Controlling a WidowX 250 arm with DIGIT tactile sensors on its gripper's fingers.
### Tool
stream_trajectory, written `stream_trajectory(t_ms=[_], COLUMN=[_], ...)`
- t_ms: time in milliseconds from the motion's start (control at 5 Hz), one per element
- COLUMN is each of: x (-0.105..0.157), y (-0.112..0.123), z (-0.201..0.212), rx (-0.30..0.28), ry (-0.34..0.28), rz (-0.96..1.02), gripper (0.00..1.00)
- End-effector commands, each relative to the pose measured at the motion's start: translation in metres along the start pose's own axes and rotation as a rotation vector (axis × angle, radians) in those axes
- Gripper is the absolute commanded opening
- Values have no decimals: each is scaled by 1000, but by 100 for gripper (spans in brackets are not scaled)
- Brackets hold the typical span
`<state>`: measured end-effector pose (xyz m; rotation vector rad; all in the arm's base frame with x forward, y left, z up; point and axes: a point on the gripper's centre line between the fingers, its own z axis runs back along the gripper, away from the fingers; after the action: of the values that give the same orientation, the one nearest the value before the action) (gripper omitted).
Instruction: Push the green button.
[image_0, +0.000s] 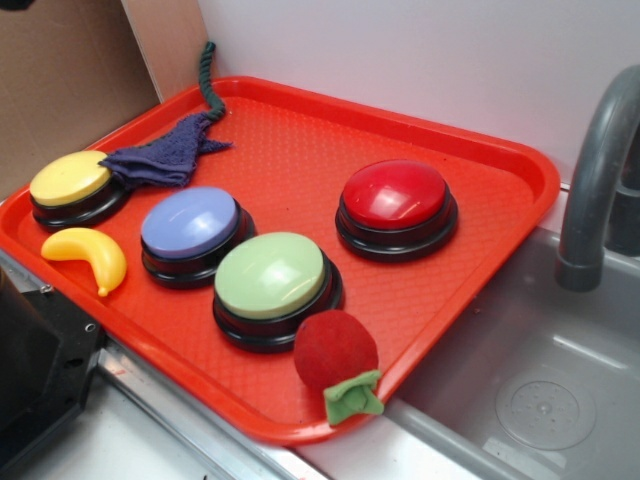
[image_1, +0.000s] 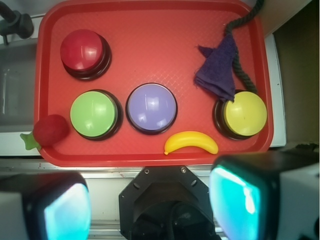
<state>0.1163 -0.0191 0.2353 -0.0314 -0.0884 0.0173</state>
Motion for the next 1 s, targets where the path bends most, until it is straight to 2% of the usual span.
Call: stream_trajectory(t_ms=[0,200,400,600,800], x=[0,20,33,41,46], y=[0,-25,-40,-53,-59], z=[0,-32,-63,-94,-131], rx=[0,31,55,46,2], ry=[0,-13,17,48,44], rz=[0,-155,-267,-367,-453], gripper=[100,100,100,100,100])
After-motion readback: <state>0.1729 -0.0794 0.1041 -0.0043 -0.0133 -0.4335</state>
